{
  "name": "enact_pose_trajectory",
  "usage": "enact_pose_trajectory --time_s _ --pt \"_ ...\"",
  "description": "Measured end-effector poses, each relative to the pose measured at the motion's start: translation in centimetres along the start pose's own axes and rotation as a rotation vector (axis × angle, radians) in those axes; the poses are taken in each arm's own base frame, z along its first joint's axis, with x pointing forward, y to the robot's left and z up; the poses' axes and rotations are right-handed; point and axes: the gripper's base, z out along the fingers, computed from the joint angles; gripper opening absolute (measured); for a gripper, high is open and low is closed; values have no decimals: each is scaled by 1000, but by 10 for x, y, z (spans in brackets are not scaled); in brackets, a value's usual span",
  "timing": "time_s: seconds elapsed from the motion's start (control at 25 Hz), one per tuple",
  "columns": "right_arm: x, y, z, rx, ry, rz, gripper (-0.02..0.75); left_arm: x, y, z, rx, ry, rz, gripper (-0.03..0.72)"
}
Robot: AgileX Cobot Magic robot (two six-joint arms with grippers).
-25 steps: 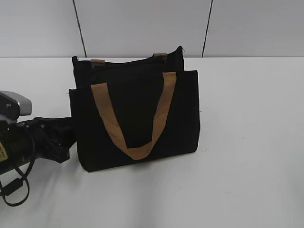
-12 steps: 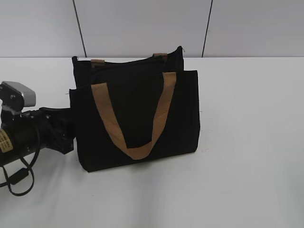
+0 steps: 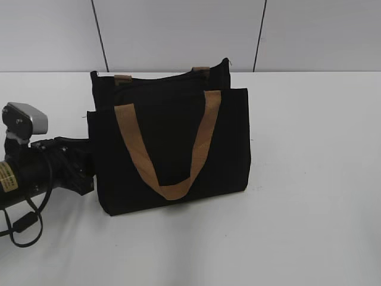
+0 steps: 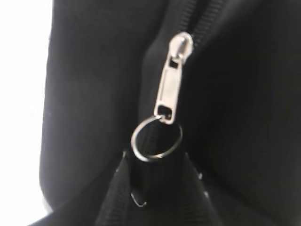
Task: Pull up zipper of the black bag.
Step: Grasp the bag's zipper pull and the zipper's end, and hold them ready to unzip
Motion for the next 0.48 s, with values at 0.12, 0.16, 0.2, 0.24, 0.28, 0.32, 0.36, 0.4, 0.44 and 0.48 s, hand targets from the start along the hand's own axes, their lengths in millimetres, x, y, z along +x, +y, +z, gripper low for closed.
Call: enact_pose_trajectory --time_s 0.12,0.16,0.2,0.24,0.28,0.32,0.36,0.4,0.44,0.48 --pt "0 0 0 0 0 0 477 0 0 0 5 5 -1 262" --pt "0 0 0 0 0 0 477 1 -1 0 6 6 0 260" --pt "0 0 0 0 0 0 477 1 -1 0 6 9 -1 259" --pt "0 0 0 0 0 0 477 2 -1 0 7 13 -2 258" --pt "0 0 0 0 0 0 477 3 -1 0 7 16 -4 258" --pt "0 0 0 0 0 0 477 4 -1 1 8 22 -7 256" --pt "0 0 0 0 0 0 477 6 -1 1 9 28 -11 253" --pt "0 0 0 0 0 0 477 8 -1 1 10 35 -16 247" --pt "0 0 0 0 0 0 477 10 -1 2 11 41 -19 239" --pt "0 0 0 0 0 0 477 11 -1 2 10 42 -23 224"
